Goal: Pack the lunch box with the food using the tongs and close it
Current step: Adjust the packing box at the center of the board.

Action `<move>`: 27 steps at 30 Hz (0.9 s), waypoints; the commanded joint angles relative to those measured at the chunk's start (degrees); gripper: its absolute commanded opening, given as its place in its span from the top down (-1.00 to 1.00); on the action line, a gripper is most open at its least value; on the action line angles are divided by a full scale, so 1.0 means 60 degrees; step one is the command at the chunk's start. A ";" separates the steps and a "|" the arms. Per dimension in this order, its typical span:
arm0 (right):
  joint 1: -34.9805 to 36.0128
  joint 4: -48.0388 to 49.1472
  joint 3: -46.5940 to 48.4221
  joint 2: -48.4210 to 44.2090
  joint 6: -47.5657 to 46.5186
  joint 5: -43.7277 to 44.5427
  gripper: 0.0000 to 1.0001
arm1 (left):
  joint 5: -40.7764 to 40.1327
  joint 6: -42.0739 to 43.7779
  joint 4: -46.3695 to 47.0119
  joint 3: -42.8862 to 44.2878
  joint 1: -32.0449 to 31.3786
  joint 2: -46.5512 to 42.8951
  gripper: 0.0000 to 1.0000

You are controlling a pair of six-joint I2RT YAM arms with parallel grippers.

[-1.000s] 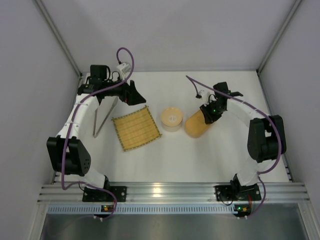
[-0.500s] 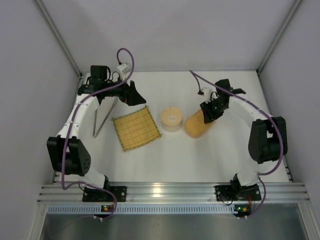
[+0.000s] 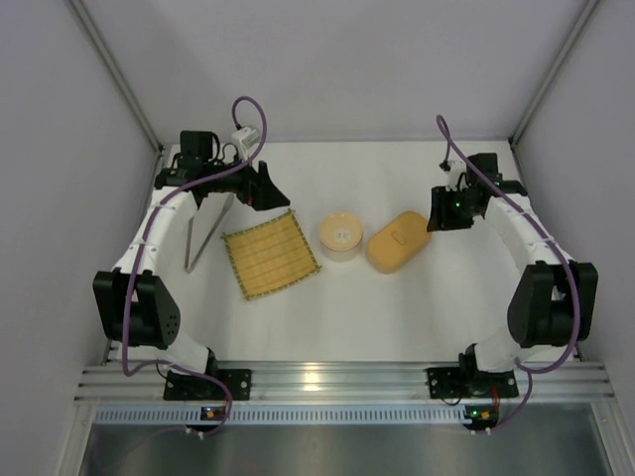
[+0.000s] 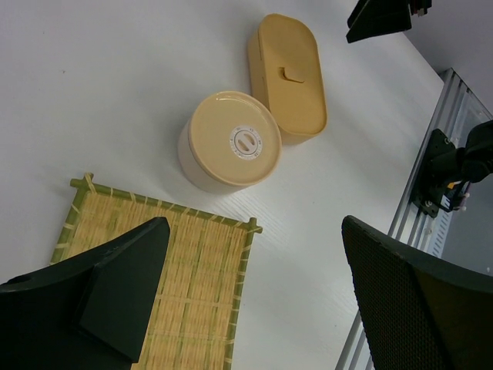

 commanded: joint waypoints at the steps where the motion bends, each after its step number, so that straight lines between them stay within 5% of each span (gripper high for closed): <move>1: 0.0018 -0.0563 -0.0527 0.0416 0.0881 -0.0089 0.08 | 0.0029 0.0005 0.0202 -0.0195 0.0077 -0.0289 -0.96; 27: -0.0187 0.1268 0.0144 0.2803 0.2405 -0.1203 0.12 | -0.0132 0.0459 0.0129 -0.0752 0.0077 -0.0391 -0.96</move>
